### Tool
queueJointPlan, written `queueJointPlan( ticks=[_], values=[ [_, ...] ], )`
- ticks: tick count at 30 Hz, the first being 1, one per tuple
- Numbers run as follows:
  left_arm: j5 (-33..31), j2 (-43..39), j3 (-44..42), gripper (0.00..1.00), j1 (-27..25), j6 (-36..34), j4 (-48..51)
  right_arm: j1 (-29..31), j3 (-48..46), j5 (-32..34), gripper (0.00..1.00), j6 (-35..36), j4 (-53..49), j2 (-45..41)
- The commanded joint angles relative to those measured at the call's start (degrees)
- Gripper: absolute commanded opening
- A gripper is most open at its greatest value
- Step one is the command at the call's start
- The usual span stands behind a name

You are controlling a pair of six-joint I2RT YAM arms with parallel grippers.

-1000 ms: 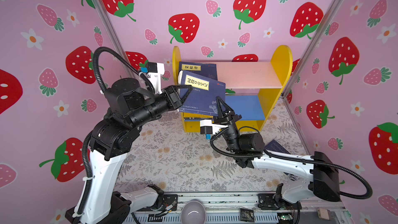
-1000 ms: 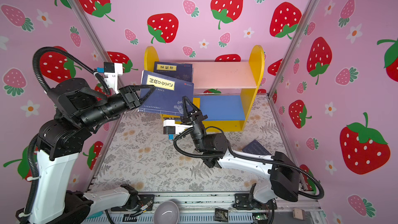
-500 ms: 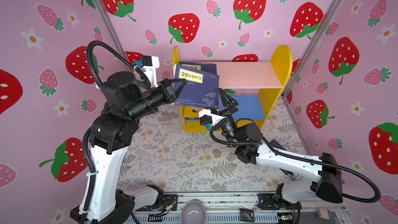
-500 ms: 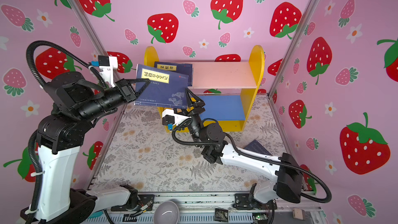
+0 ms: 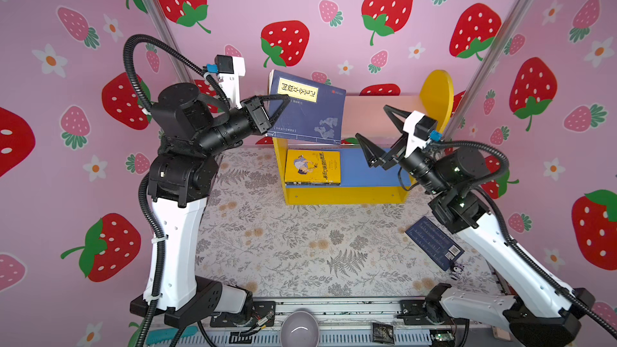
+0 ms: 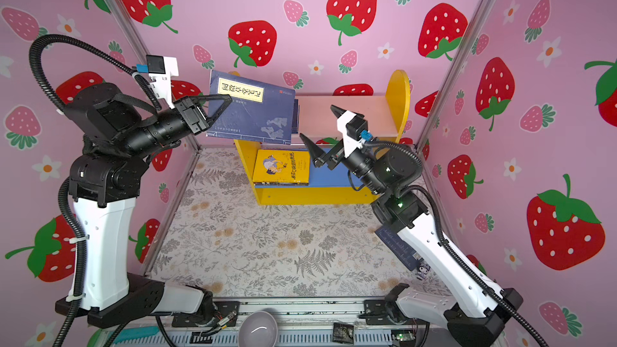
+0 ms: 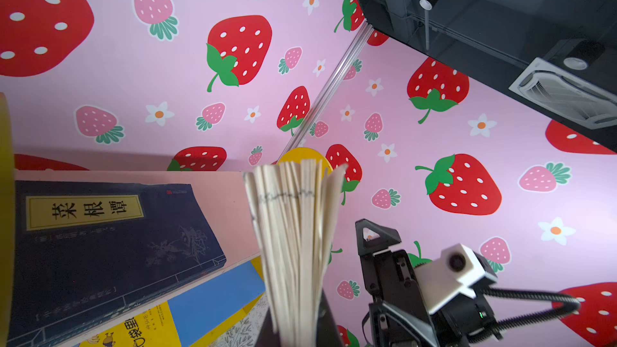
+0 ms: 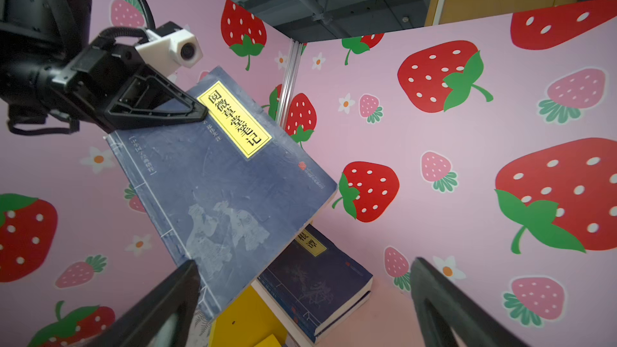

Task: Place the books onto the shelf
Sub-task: 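Raise the navy book above the upper shelf with both grippers, then carry the navy book over the shelved navy books and tilt it down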

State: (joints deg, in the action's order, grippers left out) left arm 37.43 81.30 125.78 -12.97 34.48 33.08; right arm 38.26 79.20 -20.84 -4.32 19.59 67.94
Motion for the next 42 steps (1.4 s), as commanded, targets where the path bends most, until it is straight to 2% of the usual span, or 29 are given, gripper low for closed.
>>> queueJointPlan(
  ticks=[1,3,6,8,9,15,25,30,32,38,42],
  values=[
    [8.2,-2.1,-2.4,0.0,1.2,0.5,-10.6,-7.1,1.8,-28.1,1.0,-29.4,8.5,5.2],
    [10.8,-2.9,-4.0,0.0,1.4,1.1,-14.2,-10.3,2.0,-34.7,0.98,-45.0,20.5,9.4],
    [11.8,-3.5,-4.7,0.0,1.5,1.0,-16.0,-11.5,0.9,-39.4,0.91,-66.2,41.5,15.5],
    [12.3,-3.6,-4.7,0.0,1.5,0.8,-16.4,-11.6,0.7,-40.3,0.89,-74.3,50.3,18.1],
    [12.5,-3.6,-4.7,0.0,1.5,0.8,-16.6,-11.6,0.6,-40.2,0.89,-76.1,52.0,18.7],
    [13.4,-3.4,-5.4,0.0,1.6,1.4,-18.6,-9.9,0.0,-41.1,0.89,-76.8,53.0,18.4],
    [15.8,-1.3,-5.3,0.0,1.5,5.3,-24.3,-5.8,1.3,-40.7,0.79,-71.0,46.6,16.7],
    [16.5,-0.6,-6.3,0.0,1.6,6.6,-26.0,-4.5,3.3,-39.7,0.59,-71.0,46.0,18.3],
    [17.0,-0.4,-6.5,0.0,1.5,7.2,-26.8,-4.3,3.8,-39.1,0.56,-70.9,46.0,18.8],
    [17.9,0.0,-7.7,0.0,1.5,8.7,-29.0,-3.8,5.0,-37.6,0.34,-69.9,44.5,19.7],
    [18.6,0.3,-8.1,0.0,1.6,10.8,-31.9,-3.7,4.8,-34.7,0.21,-63.0,35.7,18.5]
  ],
)
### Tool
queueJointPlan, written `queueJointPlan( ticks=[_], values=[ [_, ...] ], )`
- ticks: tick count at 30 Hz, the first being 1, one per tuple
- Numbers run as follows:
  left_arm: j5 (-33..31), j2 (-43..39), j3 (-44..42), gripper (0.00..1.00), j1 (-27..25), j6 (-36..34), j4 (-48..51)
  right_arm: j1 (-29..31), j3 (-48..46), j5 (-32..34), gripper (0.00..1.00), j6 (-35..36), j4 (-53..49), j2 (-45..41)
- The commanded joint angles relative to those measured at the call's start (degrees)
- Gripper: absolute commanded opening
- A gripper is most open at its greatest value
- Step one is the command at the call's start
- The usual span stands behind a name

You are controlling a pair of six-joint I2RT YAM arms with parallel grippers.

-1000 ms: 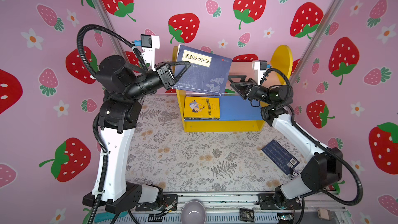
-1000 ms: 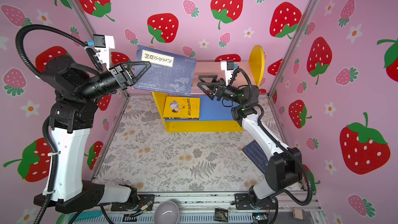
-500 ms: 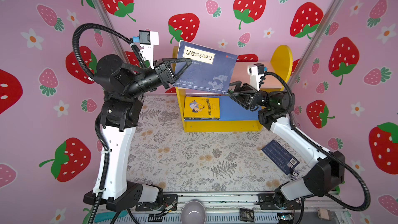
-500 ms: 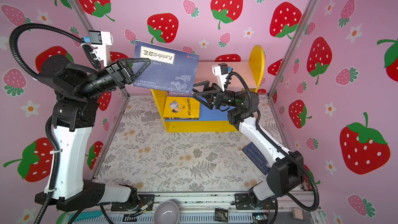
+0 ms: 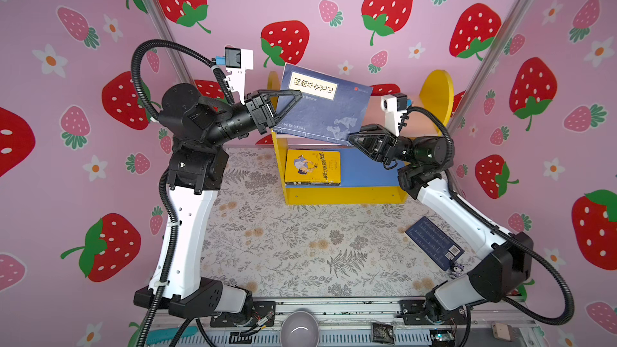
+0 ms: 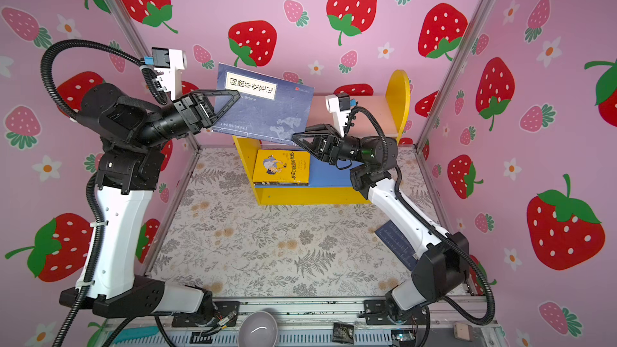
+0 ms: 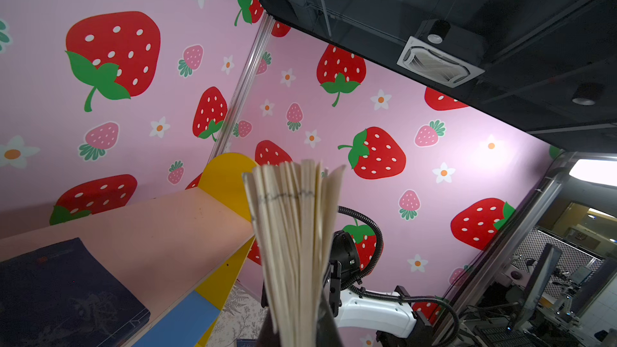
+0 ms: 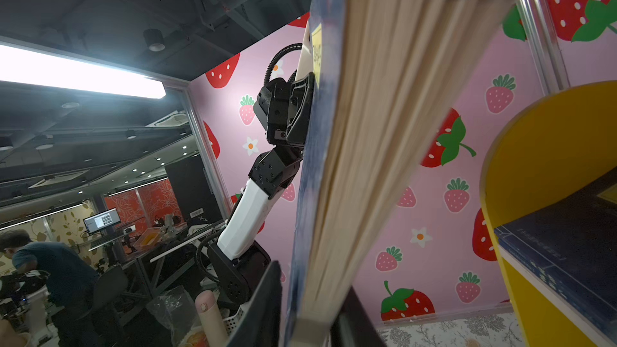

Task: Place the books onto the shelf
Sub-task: 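Carry the navy book over the shelved navy books and tilt it down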

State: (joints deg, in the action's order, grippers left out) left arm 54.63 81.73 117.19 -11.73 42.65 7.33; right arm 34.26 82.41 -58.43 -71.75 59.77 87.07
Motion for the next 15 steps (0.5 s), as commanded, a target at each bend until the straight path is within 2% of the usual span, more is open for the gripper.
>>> queueJointPlan(
  ticks=[1,4,5,6,7,8,9,11,15],
  values=[
    [1.2,-0.1,0.7,0.0,0.3,2.8,-6.1,0.3,1.5,3.3,0.18,5.4,-5.3,-0.9],
    [1.1,0.3,1.2,0.0,0.3,2.6,-5.5,0.4,1.0,4.1,0.07,6.2,-5.6,-1.6],
    [1.2,0.4,1.4,0.02,0.3,2.5,-5.4,0.3,0.9,4.5,0.06,6.3,-5.9,-1.7],
    [1.5,0.4,1.3,0.11,0.3,2.4,-5.6,0.4,0.9,4.8,0.03,6.4,-6.1,-1.9],
    [1.4,0.3,1.1,0.25,0.3,2.2,-5.6,0.3,0.8,5.2,0.02,6.4,-6.4,-1.9],
    [1.0,-0.1,0.8,0.43,0.3,1.7,-5.2,0.1,0.5,5.7,0.02,6.3,-6.3,-2.1],
    [0.2,-0.8,0.2,0.56,0.3,0.4,-4.0,-0.2,0.3,6.0,0.01,6.1,-6.4,-2.2],
    [-2.6,-2.8,-1.3,0.66,0.3,-3.8,0.2,-1.0,-0.1,6.9,0.01,5.5,-6.3,-2.6],
    [-13.1,-10.5,-11.2,0.76,0.4,-11.1,5.0,-2.7,0.4,6.8,0.0,4.7,-6.3,-3.0]
  ],
)
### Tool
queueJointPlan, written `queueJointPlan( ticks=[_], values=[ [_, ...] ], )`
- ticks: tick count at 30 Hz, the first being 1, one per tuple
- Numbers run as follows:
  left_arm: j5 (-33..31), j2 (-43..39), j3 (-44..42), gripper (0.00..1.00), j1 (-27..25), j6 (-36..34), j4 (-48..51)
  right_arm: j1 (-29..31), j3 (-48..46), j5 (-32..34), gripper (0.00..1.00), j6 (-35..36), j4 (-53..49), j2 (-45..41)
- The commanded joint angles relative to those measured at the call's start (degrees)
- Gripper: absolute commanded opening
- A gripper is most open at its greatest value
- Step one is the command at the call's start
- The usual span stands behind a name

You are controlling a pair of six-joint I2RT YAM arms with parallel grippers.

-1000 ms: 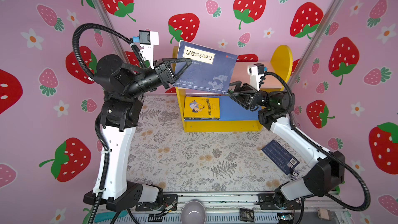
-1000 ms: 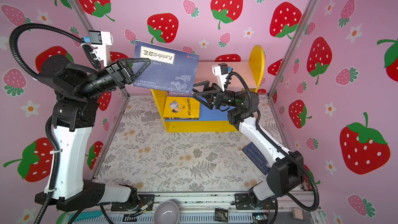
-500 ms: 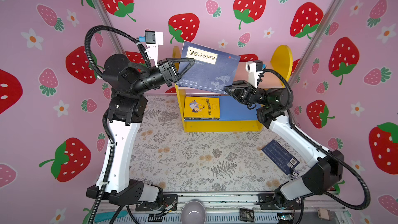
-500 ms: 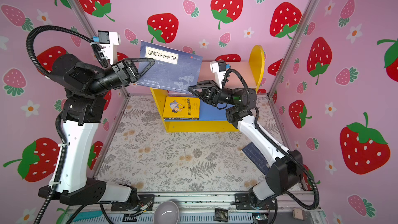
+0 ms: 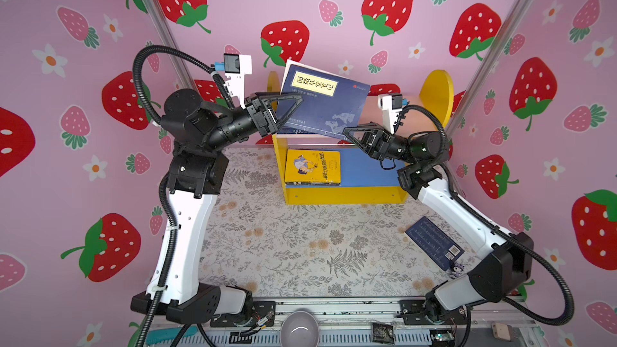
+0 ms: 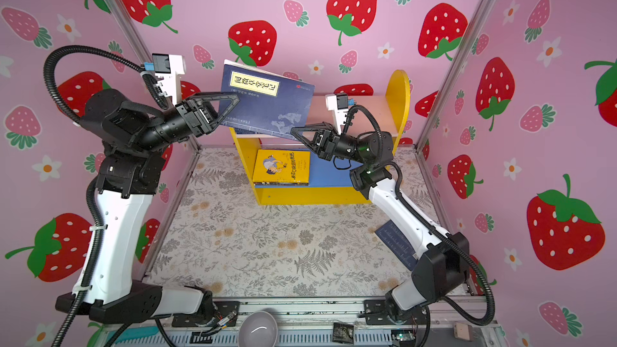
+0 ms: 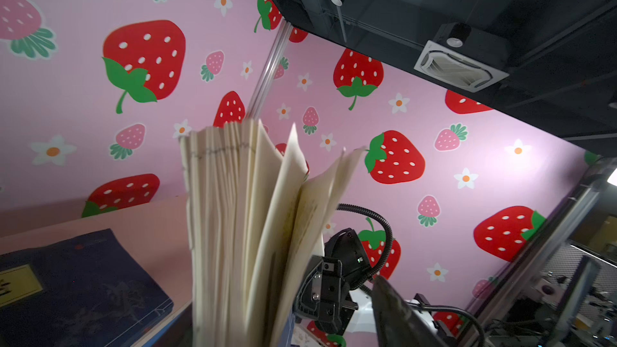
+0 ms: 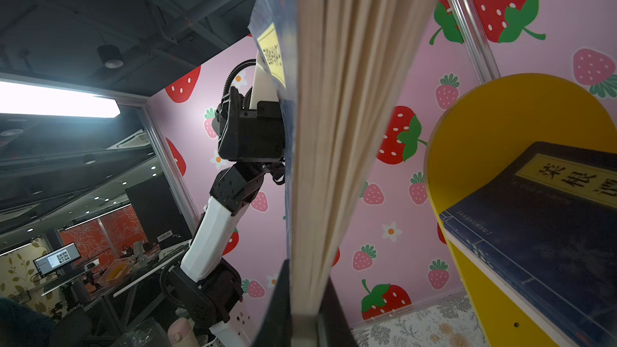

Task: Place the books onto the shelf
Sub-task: 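Carry the navy book over the shelved navy books and tilt it down, then lower the navy book onto the shelved navy stack with both grippers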

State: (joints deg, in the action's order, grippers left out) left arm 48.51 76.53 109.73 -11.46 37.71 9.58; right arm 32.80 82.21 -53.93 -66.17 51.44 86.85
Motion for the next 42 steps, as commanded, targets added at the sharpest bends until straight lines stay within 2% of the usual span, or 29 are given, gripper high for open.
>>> queueJointPlan(
  ticks=[1,3,6,15,19,24,32,33,34,37,38,40,42],
  values=[
    [-9.3,-7.4,-6.6,0.79,0.2,-7.0,2.9,-1.5,1.0,2.0,0.0,-1.1,2.0,-2.6],
    [-11.5,-10.2,-10.2,0.82,0.2,-7.7,3.2,-2.0,1.7,1.5,0.0,-1.7,2.0,-2.3],
    [-10.6,-11.6,-12.2,0.83,0.2,-6.6,2.5,-2.3,2.8,0.9,0.0,-2.3,1.9,-1.7],
    [-9.0,-6.2,-9.3,0.77,0.3,-1.3,0.1,-2.3,3.3,0.5,0.0,-3.1,2.4,-1.5],
    [-6.7,-3.8,-8.3,0.73,0.2,2.8,-5.0,-2.2,3.5,0.3,0.0,-3.2,2.2,-1.6],
    [-4.5,-1.8,-7.9,0.52,0.2,8.3,-12.0,-2.2,3.9,0.6,0.0,-3.1,2.1,-1.2],
    [-6.9,-0.3,-9.7,0.09,-0.2,12.5,-17.2,-2.2,7.2,0.8,0.0,-5.6,3.0,2.7],
    [-7.7,-0.2,-10.1,0.07,-0.3,12.8,-17.4,-2.2,7.7,1.0,0.02,-5.7,2.8,3.2],
    [-9.0,-0.2,-10.3,0.0,-0.3,13.5,-17.3,-2.2,8.1,1.4,0.09,-5.3,2.0,3.6],
    [-13.3,-0.1,-10.8,0.0,-0.5,15.6,-16.2,-2.4,9.7,4.3,0.43,0.9,-4.9,3.7],
    [-14.6,0.2,-10.4,0.0,-0.5,16.3,-15.1,-2.4,10.3,6.4,0.5,4.8,-9.6,3.4],
    [-17.6,0.7,-8.8,0.0,-0.5,16.9,-11.1,-2.4,11.9,12.6,0.51,14.6,-19.4,2.4],
    [-19.7,1.9,-6.1,0.0,-0.5,16.6,-6.2,-2.4,12.5,21.5,0.57,22.2,-27.0,1.3]
  ],
)
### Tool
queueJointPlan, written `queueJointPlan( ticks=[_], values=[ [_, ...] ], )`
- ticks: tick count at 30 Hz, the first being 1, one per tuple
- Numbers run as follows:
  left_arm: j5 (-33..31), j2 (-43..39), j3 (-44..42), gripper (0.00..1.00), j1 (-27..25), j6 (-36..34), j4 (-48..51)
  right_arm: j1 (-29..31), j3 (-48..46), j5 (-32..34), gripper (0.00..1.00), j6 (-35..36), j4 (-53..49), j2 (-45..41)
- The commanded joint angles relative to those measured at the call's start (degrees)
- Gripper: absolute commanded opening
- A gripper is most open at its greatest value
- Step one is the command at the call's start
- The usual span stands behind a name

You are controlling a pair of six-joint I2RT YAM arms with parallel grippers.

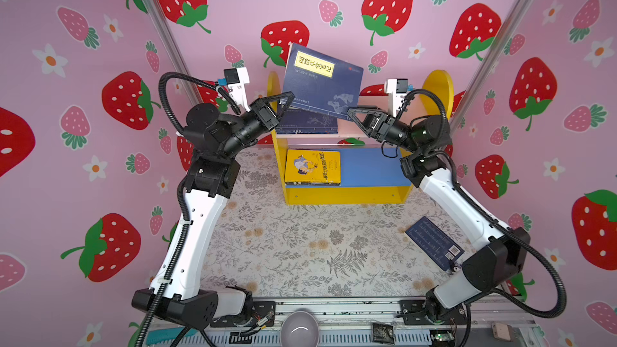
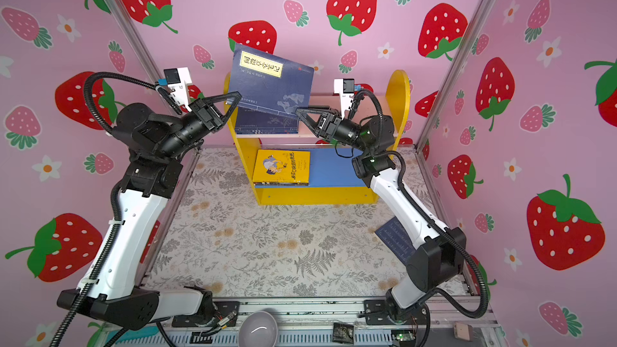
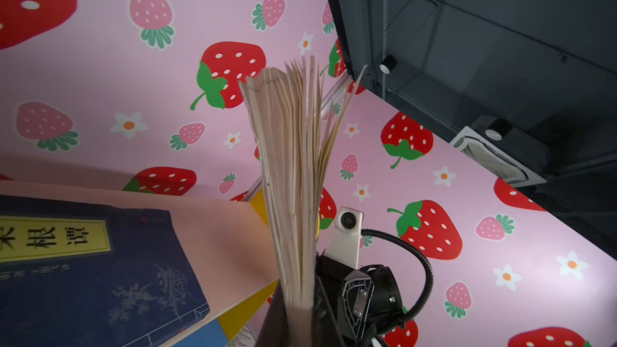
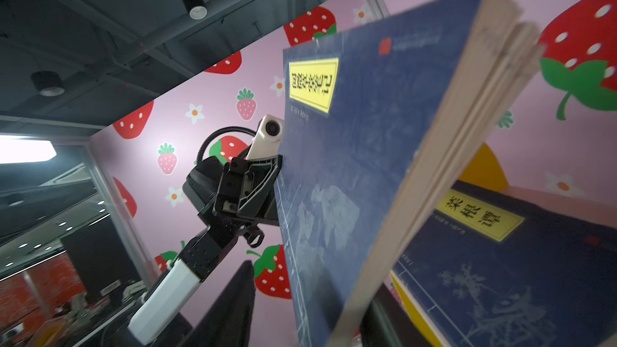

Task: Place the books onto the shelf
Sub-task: 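Lower the navy book onto the shelved navy stack with both grippers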

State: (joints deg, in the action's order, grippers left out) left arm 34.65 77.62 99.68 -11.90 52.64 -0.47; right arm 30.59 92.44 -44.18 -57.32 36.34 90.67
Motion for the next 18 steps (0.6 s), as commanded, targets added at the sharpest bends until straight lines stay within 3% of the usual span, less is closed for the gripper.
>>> queueJointPlan(
  ticks=[1,5,18],
  values=[
    [-6.2,1.7,5.2,0.0,-0.1,1.6,5.7,-0.2,2.2,16.2,0.59,16.2,-14.4,-3.0],
    [-6.2,4.4,8.6,0.0,0.0,1.9,10.9,-0.2,2.8,23.4,0.63,21.9,-20.0,-2.3],
    [-10.7,5.4,9.2,0.0,0.4,1.1,18.0,-0.2,8.7,20.8,0.61,23.2,-23.8,6.0]
  ],
)
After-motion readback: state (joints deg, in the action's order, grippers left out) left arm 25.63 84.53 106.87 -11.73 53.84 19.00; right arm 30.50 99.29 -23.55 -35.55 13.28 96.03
